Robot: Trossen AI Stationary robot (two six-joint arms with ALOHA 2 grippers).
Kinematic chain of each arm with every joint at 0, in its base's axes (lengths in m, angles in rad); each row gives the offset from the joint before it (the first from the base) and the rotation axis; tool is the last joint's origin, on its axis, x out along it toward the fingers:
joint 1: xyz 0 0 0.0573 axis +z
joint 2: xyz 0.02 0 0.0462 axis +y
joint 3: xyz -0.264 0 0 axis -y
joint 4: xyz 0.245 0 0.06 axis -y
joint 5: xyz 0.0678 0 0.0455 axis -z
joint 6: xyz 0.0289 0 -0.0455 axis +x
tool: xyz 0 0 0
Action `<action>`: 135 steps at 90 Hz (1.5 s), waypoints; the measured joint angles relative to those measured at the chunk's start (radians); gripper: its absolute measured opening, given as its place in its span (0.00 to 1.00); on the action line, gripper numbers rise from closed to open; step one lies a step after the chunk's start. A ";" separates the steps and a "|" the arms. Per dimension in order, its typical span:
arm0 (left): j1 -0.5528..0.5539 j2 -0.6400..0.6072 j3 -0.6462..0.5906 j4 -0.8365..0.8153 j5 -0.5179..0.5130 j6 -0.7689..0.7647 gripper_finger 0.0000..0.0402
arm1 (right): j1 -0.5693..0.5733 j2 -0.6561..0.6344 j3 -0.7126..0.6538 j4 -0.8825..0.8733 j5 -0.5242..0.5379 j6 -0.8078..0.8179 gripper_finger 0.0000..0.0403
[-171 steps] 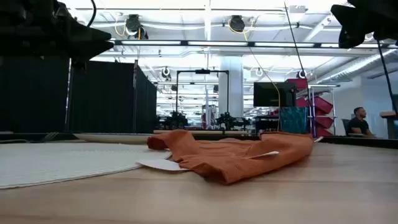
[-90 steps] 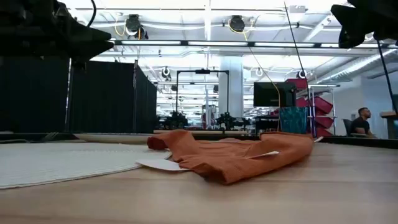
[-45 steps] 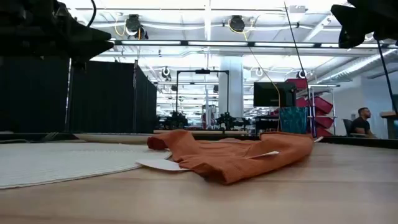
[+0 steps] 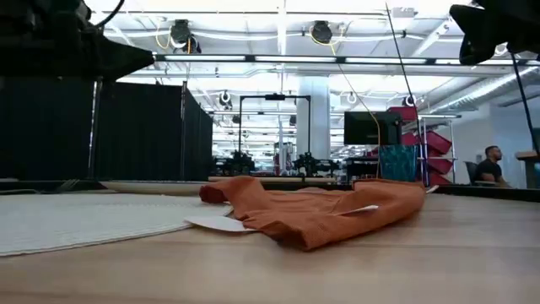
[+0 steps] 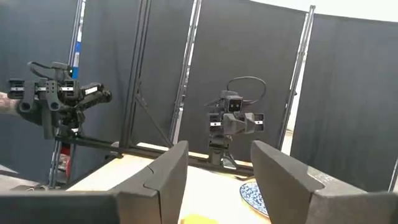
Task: Set table place
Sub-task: Move the white table mat to the center of the table
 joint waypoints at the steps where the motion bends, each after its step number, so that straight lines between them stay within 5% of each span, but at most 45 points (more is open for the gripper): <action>1: 0.000 0.000 0.000 0.000 0.000 0.000 0.29 | 0.000 0.000 0.000 0.001 0.000 0.001 0.41; 27: 0.000 0.000 0.000 0.010 0.000 -0.035 0.29 | -0.002 0.000 0.000 0.015 0.006 0.251 0.41; 47: 0.000 0.000 0.000 0.037 -0.052 -0.437 0.29 | -0.002 0.000 0.000 0.015 0.013 0.363 0.41; 68: 0.002 0.020 0.047 0.112 -0.095 -0.502 0.29 | -0.011 0.013 0.000 0.235 0.313 0.390 0.41; 78: 0.022 0.083 0.145 0.102 -0.108 -0.428 0.29 | -0.053 0.032 0.000 0.245 0.357 0.372 0.41; 91: 0.070 0.277 0.359 -0.067 -0.106 -0.343 0.29 | -0.137 0.096 0.000 0.222 0.346 0.476 0.41; 108: 0.194 0.581 0.665 -0.540 -0.117 -0.314 0.29 | -0.244 0.236 0.035 0.210 0.288 0.580 0.41; 135: 0.222 0.773 0.629 -0.770 0.150 -0.501 0.29 | -0.329 0.616 0.404 -0.041 0.137 0.567 0.41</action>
